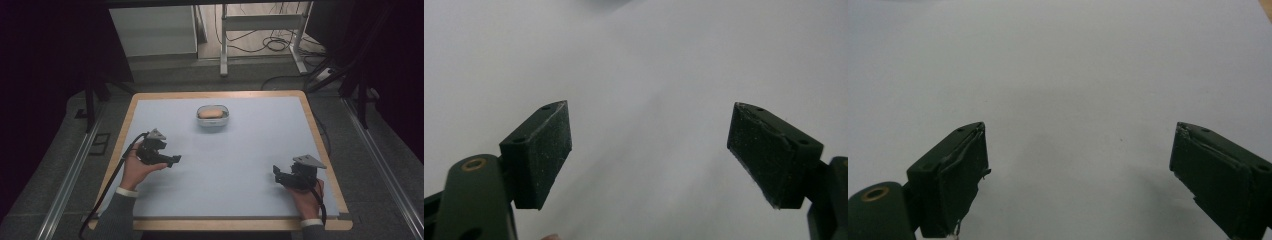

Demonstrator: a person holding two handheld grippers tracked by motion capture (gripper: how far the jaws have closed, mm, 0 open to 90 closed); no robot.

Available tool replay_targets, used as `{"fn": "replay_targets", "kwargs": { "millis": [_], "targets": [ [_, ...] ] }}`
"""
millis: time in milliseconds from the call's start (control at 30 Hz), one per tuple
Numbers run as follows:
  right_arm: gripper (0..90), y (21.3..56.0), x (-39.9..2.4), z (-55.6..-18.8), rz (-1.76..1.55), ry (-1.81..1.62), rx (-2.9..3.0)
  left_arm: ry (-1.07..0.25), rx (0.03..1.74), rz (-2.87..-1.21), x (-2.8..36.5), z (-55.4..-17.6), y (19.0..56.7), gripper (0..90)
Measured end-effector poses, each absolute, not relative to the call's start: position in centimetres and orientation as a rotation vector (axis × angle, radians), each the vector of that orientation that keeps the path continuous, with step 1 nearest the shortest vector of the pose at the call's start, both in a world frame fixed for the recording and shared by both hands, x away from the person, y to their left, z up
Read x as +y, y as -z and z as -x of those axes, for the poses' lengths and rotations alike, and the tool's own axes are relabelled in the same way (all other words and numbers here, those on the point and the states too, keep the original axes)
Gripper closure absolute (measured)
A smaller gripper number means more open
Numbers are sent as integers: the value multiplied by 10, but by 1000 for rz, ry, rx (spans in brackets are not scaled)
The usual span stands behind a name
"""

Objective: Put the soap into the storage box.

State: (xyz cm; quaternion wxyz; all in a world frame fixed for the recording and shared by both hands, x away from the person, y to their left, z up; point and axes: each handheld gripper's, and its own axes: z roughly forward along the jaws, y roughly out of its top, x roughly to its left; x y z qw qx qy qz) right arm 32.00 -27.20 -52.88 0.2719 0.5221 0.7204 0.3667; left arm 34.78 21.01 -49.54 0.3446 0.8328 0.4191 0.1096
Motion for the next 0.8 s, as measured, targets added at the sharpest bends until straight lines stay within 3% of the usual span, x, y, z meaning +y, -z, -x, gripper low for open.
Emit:
{"fn": "replay_targets", "kwargs": {
  "millis": [233, 800],
  "targets": [
    [86, 529, -272, -320, -1405, -989, 1933, -280, 1175, -2087, 234, -323, 515, 182],
    [86, 529, -271, -320, -1399, -980, 1940, -251, 1182, -2065, 242, -320, 521, 201]
  ]
}}
